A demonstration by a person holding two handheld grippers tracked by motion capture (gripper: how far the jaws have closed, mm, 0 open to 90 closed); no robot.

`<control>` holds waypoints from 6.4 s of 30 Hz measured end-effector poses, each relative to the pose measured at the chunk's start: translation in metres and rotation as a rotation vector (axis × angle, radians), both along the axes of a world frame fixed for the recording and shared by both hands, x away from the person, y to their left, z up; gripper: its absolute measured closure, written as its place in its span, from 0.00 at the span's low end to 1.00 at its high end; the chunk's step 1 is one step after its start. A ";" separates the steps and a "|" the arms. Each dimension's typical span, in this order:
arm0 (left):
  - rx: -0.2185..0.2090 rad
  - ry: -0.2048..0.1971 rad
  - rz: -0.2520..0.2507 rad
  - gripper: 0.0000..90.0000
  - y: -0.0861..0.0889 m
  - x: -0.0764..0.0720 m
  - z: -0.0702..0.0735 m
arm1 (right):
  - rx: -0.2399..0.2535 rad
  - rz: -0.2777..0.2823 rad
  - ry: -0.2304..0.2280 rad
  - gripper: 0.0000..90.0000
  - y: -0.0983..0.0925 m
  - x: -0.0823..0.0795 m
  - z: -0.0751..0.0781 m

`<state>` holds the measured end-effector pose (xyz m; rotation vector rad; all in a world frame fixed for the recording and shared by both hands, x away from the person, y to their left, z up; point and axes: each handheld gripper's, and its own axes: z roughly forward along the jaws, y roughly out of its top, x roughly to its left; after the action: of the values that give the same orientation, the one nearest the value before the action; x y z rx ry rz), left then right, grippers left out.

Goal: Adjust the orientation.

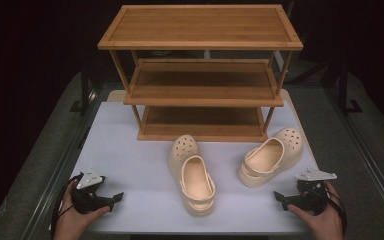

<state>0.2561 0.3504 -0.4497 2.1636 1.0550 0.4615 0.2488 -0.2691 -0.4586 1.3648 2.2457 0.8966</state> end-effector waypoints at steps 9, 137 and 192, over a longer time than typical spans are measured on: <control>-0.001 0.000 0.001 0.09 0.000 0.000 0.000 | 0.000 -0.002 -0.001 0.00 0.000 -0.001 0.000; -0.045 0.051 -0.236 0.77 -0.140 0.052 0.053 | 0.007 -0.001 -0.011 0.00 -0.001 -0.001 -0.001; -0.012 -0.060 0.033 0.93 -0.011 0.049 0.054 | 0.008 -0.001 -0.011 0.00 -0.001 -0.001 -0.001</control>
<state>0.3047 0.3391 -0.3954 2.1121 1.0588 0.5307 0.2476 -0.2700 -0.4595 1.3612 2.2360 0.9114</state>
